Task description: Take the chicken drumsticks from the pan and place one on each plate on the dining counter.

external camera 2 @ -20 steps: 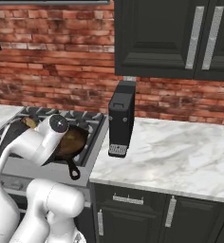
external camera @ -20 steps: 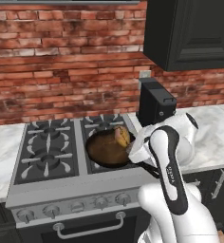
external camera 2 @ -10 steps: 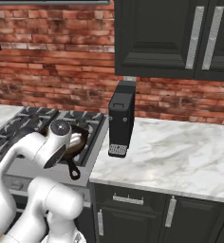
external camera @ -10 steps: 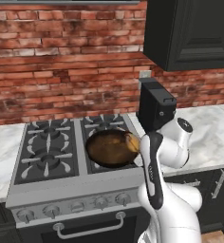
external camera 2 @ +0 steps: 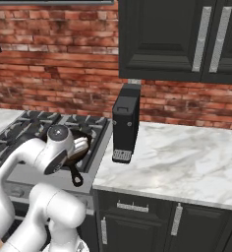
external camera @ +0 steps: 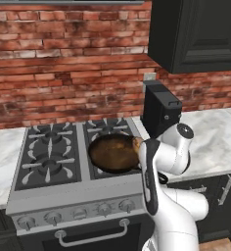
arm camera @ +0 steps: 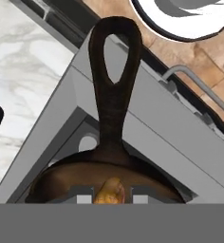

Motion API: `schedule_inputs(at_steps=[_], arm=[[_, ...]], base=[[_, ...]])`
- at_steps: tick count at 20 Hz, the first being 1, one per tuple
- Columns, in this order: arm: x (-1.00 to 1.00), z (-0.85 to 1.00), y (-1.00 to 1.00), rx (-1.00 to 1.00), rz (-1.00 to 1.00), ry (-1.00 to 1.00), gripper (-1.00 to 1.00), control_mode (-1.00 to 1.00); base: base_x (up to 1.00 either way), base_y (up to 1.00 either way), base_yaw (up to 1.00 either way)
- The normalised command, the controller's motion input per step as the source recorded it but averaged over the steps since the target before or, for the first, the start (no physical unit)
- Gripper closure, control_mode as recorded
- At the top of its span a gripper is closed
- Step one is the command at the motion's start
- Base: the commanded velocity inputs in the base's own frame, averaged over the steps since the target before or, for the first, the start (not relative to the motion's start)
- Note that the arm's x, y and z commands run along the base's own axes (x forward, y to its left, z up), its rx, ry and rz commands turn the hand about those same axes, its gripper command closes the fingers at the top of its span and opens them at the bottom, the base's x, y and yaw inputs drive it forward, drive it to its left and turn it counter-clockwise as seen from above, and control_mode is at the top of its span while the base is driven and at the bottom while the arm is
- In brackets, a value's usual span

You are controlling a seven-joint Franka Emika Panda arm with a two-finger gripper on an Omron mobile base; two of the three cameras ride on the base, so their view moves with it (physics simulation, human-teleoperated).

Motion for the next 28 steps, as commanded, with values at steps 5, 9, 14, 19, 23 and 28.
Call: schedule_inputs(at_steps=[5, 9, 14, 19, 23, 28], arm=[[0.0, 0.0, 0.26, -0.08, -0.25, 0.0, 1.0, -1.0], [0.0, 0.0, 0.15, -0.04, -0.11, 0.0, 1.0, 1.0], [0.0, 0.0, 0.0, 0.0, 0.0, 0.0, 1.0, 1.0], [0.0, 0.0, 0.0, 0.0, 0.0, 0.0, 1.0, 1.0], [0.0, 0.0, 0.0, 0.0, 0.0, 0.0, 1.0, 1.0], [0.0, 0.0, 0.0, 0.0, 0.0, 0.0, 1.0, 1.0]], base=[[0.0, 0.0, 0.0], [-0.01, 0.13, -0.09], [-0.08, 0.31, -0.03], [-0.09, 0.49, 0.02], [-0.08, 0.57, 0.24], [-0.11, 0.27, 0.55]])
